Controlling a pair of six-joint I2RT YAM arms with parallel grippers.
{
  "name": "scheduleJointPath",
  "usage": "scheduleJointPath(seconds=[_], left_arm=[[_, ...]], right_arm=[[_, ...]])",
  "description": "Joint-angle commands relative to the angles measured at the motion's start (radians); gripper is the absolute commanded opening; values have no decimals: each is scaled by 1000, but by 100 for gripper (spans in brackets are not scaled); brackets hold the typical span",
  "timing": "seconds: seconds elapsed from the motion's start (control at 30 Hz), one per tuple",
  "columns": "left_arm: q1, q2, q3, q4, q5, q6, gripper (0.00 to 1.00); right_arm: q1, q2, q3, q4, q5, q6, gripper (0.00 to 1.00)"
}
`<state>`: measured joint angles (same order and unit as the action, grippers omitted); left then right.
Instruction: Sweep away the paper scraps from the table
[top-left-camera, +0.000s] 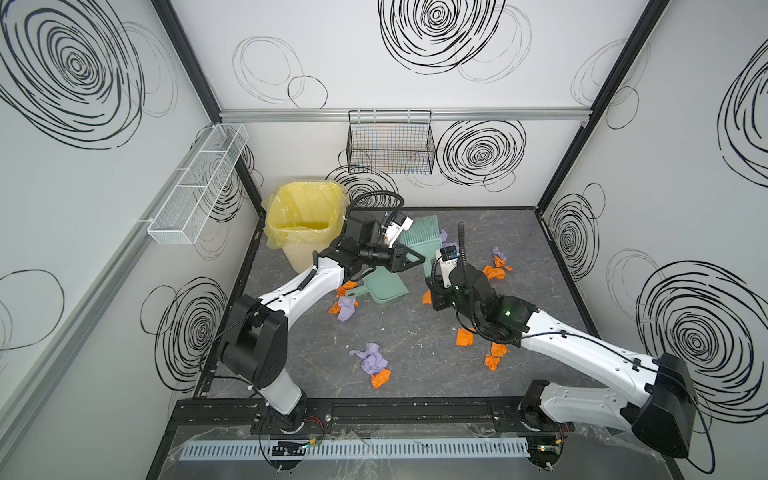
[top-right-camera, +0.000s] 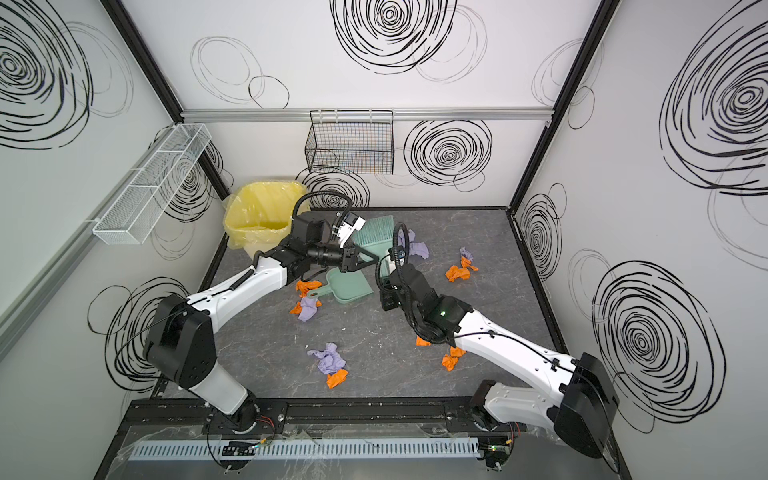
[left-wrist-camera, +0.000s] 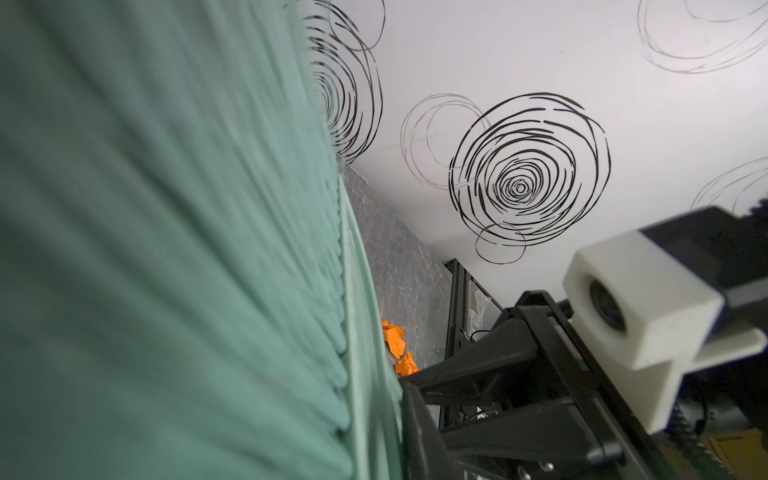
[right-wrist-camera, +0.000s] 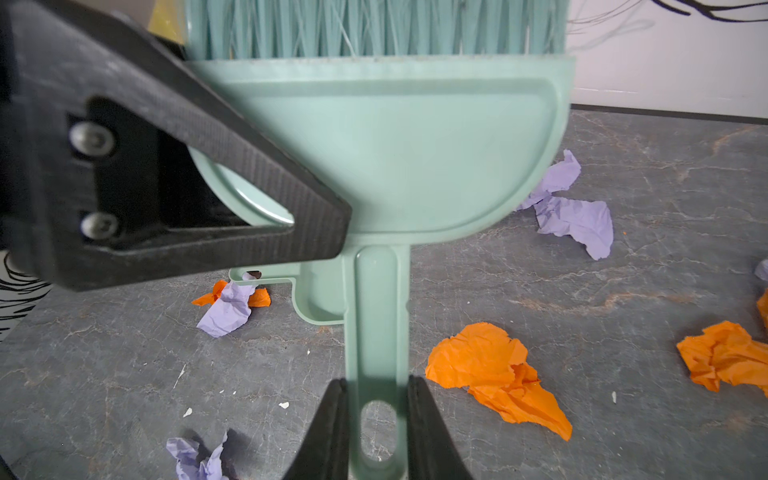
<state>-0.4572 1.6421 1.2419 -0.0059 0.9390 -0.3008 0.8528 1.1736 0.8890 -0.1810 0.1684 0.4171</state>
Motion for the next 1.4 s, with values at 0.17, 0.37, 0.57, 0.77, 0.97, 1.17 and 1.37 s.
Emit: scheduleJointPath(seconds=[0.17, 0.37, 0.57, 0.77, 0.97, 1.17, 1.37], left_arm=[[20, -30, -7, 69, 39, -5, 0], [44, -69, -25, 93, 44, -13, 0], [86, -178, -175, 402, 40, -220, 0], [90, -246, -304, 697, 32, -458, 0], [91, -289, -382, 864, 9, -616, 0], [93, -326, -423, 892, -23, -644, 0], [97, -339, -439, 898, -32, -654, 0]], right_arm=[[9, -49, -61, 101, -15, 31, 22], [6, -144, -166, 237, -68, 69, 46], [-4, -316, -402, 644, -154, 229, 61], [-11, -276, -670, 1310, -203, 446, 64], [-9, -116, -688, 1628, -221, 460, 54], [-10, -12, -635, 1751, -250, 463, 51], [-8, 96, -543, 1793, -269, 480, 49]])
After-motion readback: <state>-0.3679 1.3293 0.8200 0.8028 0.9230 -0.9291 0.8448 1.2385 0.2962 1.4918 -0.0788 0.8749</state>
